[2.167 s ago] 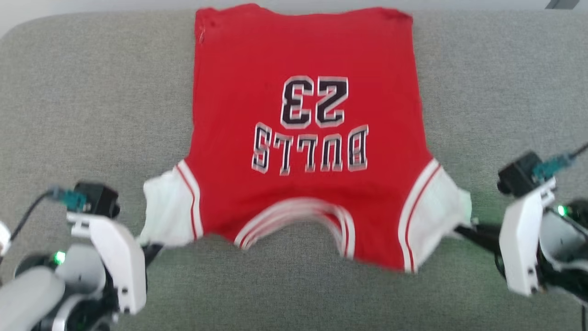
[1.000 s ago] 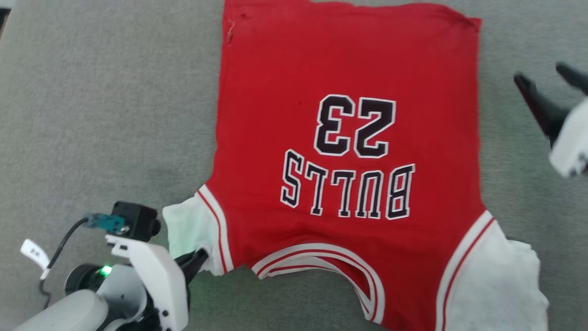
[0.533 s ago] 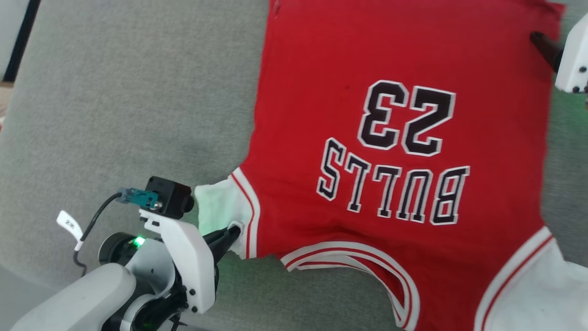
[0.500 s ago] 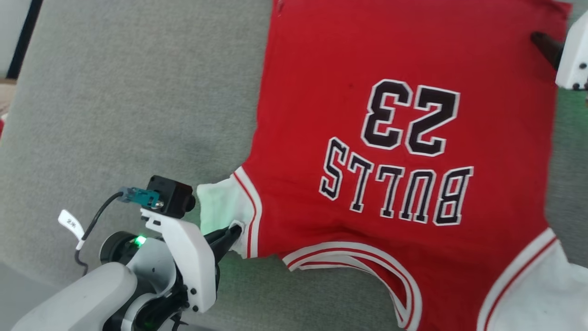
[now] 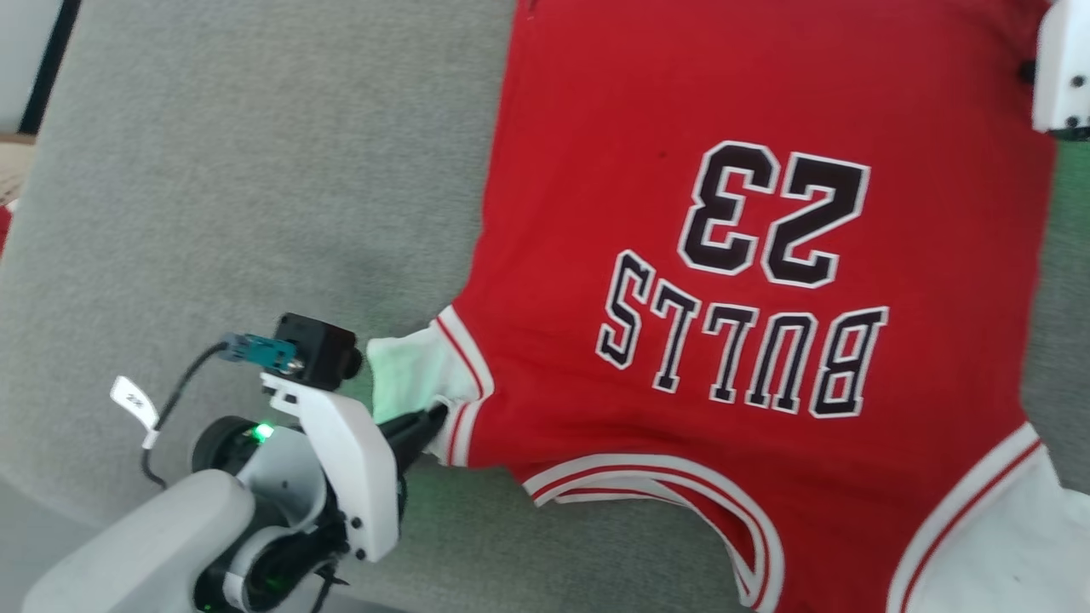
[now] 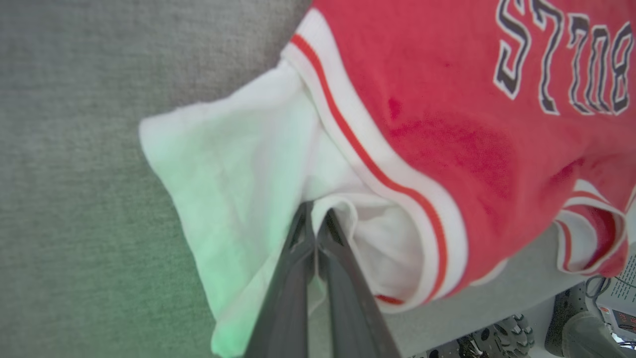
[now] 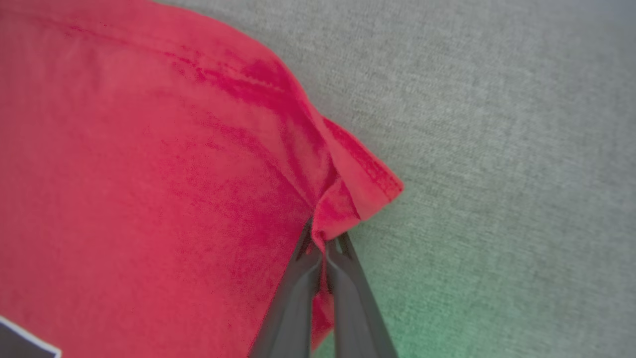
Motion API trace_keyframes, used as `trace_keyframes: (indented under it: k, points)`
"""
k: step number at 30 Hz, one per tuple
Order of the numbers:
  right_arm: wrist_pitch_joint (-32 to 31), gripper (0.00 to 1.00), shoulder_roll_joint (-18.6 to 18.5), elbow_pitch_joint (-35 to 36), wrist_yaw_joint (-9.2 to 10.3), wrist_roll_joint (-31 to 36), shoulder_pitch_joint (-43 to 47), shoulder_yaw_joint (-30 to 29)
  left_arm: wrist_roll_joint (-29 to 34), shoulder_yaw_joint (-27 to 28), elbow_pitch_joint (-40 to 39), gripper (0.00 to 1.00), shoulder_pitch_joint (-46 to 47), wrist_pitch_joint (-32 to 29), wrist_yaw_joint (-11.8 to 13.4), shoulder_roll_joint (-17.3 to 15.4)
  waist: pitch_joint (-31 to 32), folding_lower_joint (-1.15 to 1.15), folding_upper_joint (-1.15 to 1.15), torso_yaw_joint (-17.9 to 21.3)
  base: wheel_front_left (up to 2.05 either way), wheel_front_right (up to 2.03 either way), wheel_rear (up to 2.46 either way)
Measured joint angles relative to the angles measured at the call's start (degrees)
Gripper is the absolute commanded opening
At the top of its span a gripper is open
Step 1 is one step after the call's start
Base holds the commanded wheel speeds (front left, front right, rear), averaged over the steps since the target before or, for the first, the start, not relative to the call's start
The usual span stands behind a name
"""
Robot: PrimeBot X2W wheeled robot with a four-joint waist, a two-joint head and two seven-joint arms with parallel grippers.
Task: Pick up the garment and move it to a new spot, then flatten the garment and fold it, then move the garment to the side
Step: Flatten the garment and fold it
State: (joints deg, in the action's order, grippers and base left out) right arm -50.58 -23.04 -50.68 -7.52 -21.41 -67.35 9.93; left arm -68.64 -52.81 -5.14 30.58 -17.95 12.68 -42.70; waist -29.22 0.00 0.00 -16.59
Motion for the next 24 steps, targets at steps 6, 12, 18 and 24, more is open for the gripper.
trace_keyframes:
  k: [6, 12, 18, 24]
  points:
    - [0.31, 0.00, -2.69, 10.32, 0.00, -7.80, 5.70, 5.87, -0.48, 1.42, -0.01, 0.00, -0.91, 1.19, 0.96, -2.12, 1.41, 0.00, 0.00, 3.15, 0.00, 0.00, 0.00]
    - [-2.22, 0.00, -6.92, 24.29, 0.01, -16.34, 13.86, 7.71, -1.48, 2.69, -1.22, 0.00, -2.16, 1.85, 2.22, -4.43, 2.80, 0.00, 0.00, 6.39, 0.00, 0.00, 0.00]
    - [-6.34, 0.00, -10.84, 41.47, 0.02, -21.99, 27.86, 3.64, -1.90, 3.41, -2.83, 0.00, -3.02, 1.91, 3.32, -6.43, 4.20, 0.00, 0.00, 9.75, 0.00, 0.00, 0.00]
    - [-11.82, 0.00, -9.32, 56.13, 0.02, -23.30, 45.64, -4.81, -1.90, 3.64, -4.43, 0.00, -3.39, 1.57, 3.96, -7.61, 4.54, 0.00, 0.00, 11.77, 0.00, 0.00, 0.00]
